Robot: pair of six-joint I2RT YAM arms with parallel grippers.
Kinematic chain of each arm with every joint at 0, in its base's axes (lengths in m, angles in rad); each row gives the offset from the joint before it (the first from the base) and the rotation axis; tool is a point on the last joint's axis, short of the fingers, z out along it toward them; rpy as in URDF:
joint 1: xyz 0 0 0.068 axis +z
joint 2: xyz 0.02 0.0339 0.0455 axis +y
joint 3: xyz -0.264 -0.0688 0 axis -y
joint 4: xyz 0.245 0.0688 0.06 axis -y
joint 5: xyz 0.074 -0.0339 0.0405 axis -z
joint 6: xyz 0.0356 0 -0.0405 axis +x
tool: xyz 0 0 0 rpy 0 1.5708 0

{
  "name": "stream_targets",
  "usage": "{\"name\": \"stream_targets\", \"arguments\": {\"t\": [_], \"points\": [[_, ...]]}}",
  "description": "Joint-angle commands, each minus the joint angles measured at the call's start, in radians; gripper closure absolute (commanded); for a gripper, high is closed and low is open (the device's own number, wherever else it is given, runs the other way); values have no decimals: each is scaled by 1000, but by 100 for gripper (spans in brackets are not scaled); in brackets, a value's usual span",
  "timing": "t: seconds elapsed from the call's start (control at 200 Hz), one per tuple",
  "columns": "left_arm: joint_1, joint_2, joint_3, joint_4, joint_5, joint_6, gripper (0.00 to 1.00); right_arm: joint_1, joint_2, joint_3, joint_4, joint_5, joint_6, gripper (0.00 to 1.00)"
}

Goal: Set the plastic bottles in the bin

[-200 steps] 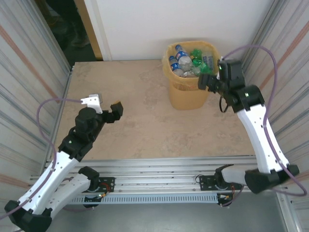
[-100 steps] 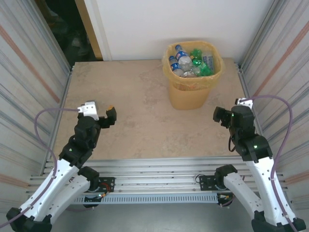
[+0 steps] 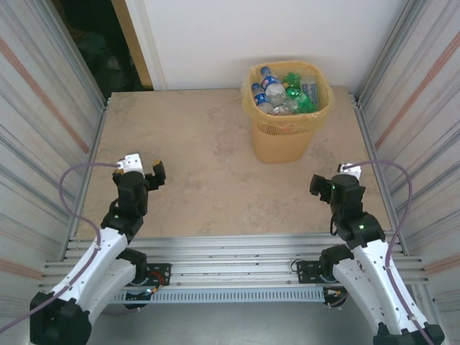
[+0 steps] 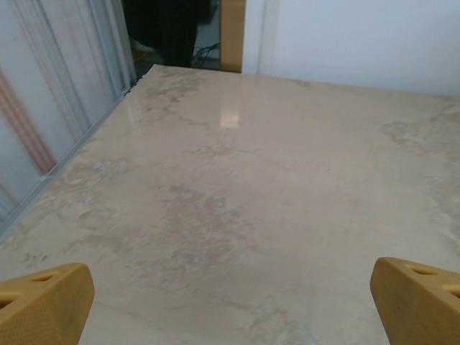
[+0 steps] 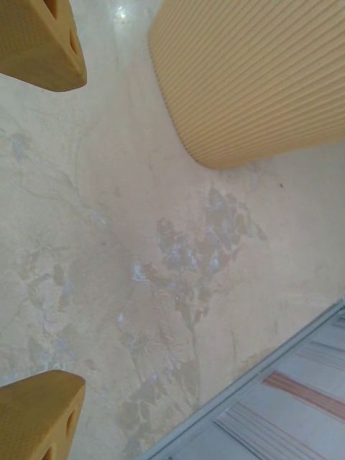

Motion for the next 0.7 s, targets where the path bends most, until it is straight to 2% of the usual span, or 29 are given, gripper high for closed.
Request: {"name": "stream_targets", "arguments": {"t": [0.0,0.16,0.311,0.506,0.696], "points": [[48,29,-31,136,37,48,1,-7,-29,-73,142,4,-76,2],[127,103,-89,278,92,70,1,-26,-72,-196,298,7,-146,2],[198,205,-121,411,189,94,1,-98,-87,-265,422,-81,-177,2],[232,352,-144,600,286,166,1,-196,-29,-331,593,-197,-173,2],[248,471,-162,746,354,199,1,-234,65,-353,709,-220,-185,2]]}}
